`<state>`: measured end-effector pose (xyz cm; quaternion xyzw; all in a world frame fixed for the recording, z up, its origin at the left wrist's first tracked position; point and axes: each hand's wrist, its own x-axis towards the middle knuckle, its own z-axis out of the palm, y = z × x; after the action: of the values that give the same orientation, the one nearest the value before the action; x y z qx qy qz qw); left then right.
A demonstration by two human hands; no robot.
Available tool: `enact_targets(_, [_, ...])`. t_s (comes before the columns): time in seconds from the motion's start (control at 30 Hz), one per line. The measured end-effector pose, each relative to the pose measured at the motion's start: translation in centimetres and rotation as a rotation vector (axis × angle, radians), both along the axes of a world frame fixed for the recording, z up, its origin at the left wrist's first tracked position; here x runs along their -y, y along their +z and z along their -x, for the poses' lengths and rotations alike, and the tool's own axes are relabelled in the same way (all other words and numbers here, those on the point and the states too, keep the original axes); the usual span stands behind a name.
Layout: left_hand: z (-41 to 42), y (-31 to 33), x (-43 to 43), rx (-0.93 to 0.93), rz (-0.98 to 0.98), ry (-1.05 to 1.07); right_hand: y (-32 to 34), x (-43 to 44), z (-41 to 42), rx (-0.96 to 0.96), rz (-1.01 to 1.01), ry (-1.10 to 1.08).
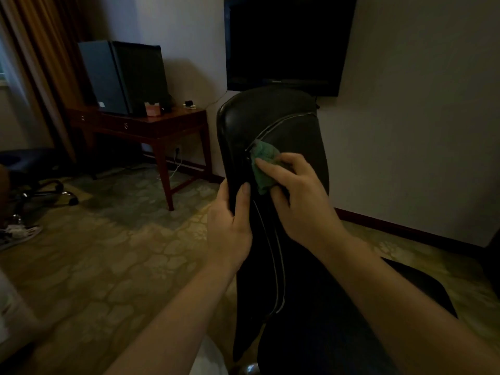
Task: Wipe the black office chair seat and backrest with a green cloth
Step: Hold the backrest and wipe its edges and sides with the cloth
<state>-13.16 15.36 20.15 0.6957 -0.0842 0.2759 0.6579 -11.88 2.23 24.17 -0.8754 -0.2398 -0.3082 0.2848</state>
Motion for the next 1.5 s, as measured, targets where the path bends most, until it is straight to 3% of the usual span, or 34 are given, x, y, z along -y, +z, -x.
enact_targets(0.23, [-0.7,-0.2,0.4,-0.005,-0.007,0.069,-4.6,1.0,0.6,-0.002,0.005,-0.030])
enact_targets(0.5, [-1.1,-0.4,0.4,0.035,0.040,0.031,-1.1,0.2,-0.1,0.089,0.027,-0.034])
enact_targets(0.93, [-2.3,-0.8,0.5,0.002,-0.024,0.153,-5.5,1.5,-0.1,0.036,0.034,-0.023])
enact_targets(1.17, [-2.0,-0.5,0.2,-0.041,0.041,0.041,-2.0,1.0,-1.3,0.079,0.042,-0.042])
enact_targets(1.5, [-1.9,-0.4,-0.5,-0.112,0.058,-0.028,-7.0,1.5,-0.7,0.051,0.019,-0.020])
